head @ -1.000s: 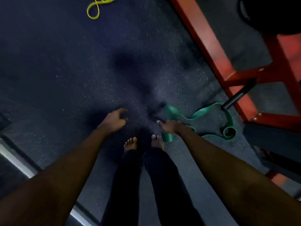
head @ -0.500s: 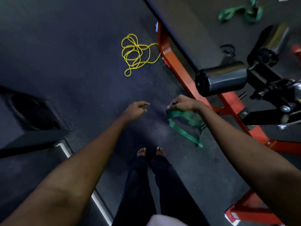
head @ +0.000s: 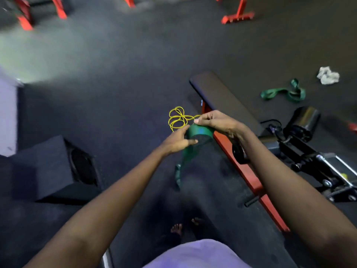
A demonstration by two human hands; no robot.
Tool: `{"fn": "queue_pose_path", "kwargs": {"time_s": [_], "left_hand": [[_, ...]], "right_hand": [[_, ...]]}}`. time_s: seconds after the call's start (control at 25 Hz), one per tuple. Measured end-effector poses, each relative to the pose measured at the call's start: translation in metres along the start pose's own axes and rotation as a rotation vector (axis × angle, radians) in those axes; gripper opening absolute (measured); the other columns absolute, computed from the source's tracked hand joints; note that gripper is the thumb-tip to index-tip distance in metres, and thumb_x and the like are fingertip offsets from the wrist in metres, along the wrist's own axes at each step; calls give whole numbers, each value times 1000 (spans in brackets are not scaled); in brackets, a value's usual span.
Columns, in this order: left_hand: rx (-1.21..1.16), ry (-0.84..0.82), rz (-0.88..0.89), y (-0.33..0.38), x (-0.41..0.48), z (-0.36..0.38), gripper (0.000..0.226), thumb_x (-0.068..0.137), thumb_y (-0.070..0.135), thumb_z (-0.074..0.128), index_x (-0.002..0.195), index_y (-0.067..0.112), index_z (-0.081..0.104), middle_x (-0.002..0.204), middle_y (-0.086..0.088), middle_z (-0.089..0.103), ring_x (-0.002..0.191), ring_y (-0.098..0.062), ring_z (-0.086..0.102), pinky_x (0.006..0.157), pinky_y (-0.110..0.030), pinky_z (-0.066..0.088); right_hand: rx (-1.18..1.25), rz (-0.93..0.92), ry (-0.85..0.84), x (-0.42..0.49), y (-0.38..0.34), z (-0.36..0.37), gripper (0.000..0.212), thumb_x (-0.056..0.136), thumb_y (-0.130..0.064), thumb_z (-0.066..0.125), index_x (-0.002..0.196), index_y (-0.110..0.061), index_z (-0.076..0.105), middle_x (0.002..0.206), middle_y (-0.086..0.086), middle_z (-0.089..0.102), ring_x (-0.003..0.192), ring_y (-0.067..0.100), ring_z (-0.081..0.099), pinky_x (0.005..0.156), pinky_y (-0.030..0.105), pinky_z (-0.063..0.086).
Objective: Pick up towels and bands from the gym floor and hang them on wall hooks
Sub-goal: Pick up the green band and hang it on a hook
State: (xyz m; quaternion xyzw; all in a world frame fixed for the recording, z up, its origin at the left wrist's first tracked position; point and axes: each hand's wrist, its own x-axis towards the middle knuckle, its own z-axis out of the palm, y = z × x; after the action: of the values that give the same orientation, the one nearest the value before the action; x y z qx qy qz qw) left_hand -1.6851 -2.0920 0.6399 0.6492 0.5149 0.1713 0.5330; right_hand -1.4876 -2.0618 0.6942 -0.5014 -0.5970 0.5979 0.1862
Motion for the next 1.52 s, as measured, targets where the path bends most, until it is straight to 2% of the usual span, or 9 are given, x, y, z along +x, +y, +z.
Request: {"fn": "queue_pose_path", "kwargs": {"time_s": [0.16,0.28,0.44,0.6,0.84,0.92,1.04,1.2,1.52], "left_hand": [[-14,313,76,47,-12,-56,21,68,31,67,82,20,55,73,8,56,69,-11,50,69,-35,42],[62,423,56,88,-35,-83,21,60,22,62,75,19,48,70,3,49,67,-14,44,63,-36,37],[-238,691,1,94,-91,-115,28,58,14,53,85,14,59,75,-6,55,66,-11,50,60,-29,39],[-375,733,-84,85,-151,-116,36,95,35,51,108,8,71,106,-16,71,91,-22,62,84,-34,46],[-961,1271,306,125,-262,-105,26,97,15,55,76,12,70,67,0,66,61,-10,62,62,-22,53],[-926,1380,308,128,-312,-87,22,94,18,58,76,11,69,67,-2,62,57,-13,58,56,-24,51],[-823,1463,163,117,-397,-46,26,86,35,64,89,10,69,69,-2,62,56,-14,53,54,-28,45],[-529,1231,-285,97,-472,36,31,86,43,64,100,16,67,67,7,51,59,-10,40,53,-20,34],[-631,1715,52,131,-561,174,15,97,24,57,88,15,65,75,3,59,66,-6,52,63,-24,40]], "right_hand": [[38,-98,-79,17,-20,-6,22,89,-47,64,83,-25,67,79,-8,61,72,5,53,69,25,41],[102,-87,-246,39,-16,18,34,97,-48,51,110,-23,68,112,-8,70,108,11,62,99,33,41],[192,-245,-253,59,-85,40,26,95,-39,59,96,-16,72,91,-2,69,86,14,59,83,35,41],[120,-452,-460,52,-168,79,30,97,-37,59,75,-18,71,70,-2,60,63,11,46,61,28,34],[-286,-337,-883,34,-162,159,60,74,-80,57,91,-23,64,81,-10,62,74,6,55,75,26,43],[-242,-298,-1024,13,-135,189,60,79,-71,59,101,-16,70,88,-2,69,81,12,63,87,34,50],[97,-220,-1061,-37,-140,238,51,64,-62,82,88,-18,71,72,2,58,60,12,54,67,30,50],[216,-283,-1120,-118,-172,292,36,74,-55,76,69,-20,65,50,-5,42,48,11,37,55,27,33],[51,-386,-1388,-285,-150,393,34,104,-35,43,92,-13,65,69,-8,68,61,2,61,56,15,47]]}}
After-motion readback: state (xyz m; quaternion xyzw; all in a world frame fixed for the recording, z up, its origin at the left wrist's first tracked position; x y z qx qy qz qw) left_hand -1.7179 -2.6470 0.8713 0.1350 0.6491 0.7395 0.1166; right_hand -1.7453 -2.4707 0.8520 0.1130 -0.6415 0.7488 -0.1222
